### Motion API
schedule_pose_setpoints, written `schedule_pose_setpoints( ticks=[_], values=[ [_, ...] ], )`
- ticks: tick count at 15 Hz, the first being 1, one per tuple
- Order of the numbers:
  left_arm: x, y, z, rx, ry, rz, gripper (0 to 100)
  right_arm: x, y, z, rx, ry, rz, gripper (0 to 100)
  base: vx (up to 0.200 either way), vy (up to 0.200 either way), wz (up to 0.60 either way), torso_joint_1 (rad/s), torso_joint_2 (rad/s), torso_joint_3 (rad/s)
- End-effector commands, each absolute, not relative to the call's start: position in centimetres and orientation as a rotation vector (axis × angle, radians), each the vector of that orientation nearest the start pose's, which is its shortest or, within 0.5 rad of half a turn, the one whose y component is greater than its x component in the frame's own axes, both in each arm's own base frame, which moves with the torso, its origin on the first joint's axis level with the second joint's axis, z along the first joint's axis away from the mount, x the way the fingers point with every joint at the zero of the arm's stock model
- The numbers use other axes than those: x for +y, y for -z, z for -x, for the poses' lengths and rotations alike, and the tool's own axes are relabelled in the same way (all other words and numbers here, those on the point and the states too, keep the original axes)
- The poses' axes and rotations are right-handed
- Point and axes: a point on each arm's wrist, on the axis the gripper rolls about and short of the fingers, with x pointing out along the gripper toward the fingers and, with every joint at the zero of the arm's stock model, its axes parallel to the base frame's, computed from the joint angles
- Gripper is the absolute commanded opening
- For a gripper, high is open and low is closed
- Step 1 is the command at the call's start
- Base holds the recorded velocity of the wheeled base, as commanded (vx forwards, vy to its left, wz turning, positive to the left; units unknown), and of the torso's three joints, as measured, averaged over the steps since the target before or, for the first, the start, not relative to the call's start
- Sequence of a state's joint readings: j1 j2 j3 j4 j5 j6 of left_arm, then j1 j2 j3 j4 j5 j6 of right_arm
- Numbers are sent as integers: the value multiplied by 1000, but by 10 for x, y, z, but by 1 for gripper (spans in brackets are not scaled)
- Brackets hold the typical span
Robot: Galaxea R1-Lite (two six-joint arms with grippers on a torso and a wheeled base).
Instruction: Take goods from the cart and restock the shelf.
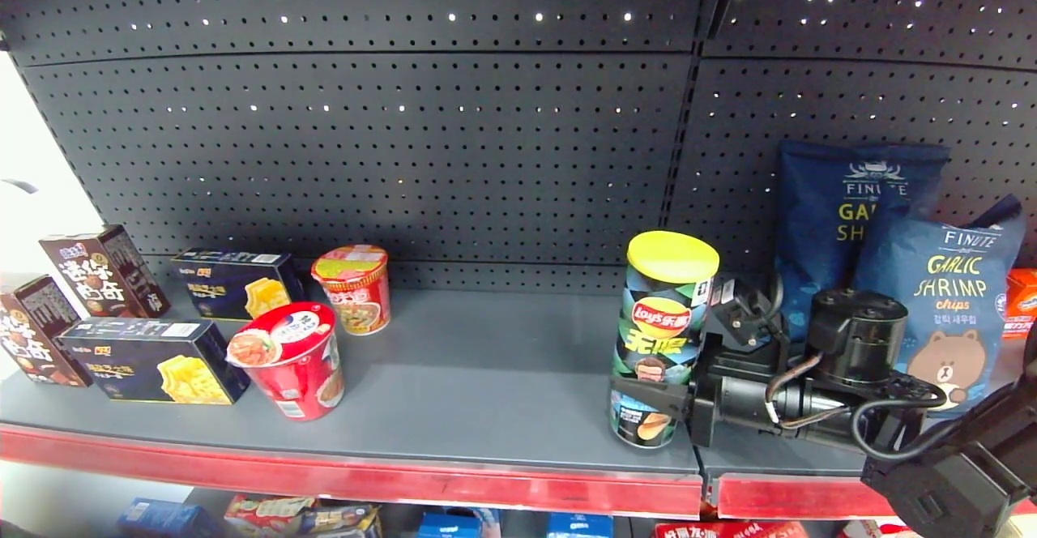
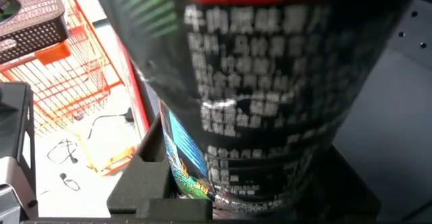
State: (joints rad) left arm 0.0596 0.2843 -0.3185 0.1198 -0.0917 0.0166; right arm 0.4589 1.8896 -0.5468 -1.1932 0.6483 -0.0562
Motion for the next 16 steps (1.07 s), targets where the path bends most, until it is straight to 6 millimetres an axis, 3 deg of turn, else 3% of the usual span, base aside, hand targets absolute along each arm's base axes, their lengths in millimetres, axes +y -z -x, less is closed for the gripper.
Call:
schedule_pose_setpoints(
  ticks=[1, 9, 10, 16],
  values=[
    [-3, -157, 14, 87, 33, -10, 0, 148, -113, -268, 139, -1109, 34, 0, 0, 0, 0, 0, 0, 0],
    [-3, -155, 14, 85, 33, -10, 0, 147, -102, -275, 146, -1106, 31, 0, 0, 0, 0, 0, 0, 0],
    [-3, -155, 14, 87, 33, -10, 0, 146, -101, -275, 150, -1097, 32, 100, 0, 0, 0, 0, 0, 0],
    [-3, -156, 15, 82, 33, -11, 0, 141, -106, -268, 143, -1090, 34, 100, 0, 0, 0, 0, 0, 0]
  ],
)
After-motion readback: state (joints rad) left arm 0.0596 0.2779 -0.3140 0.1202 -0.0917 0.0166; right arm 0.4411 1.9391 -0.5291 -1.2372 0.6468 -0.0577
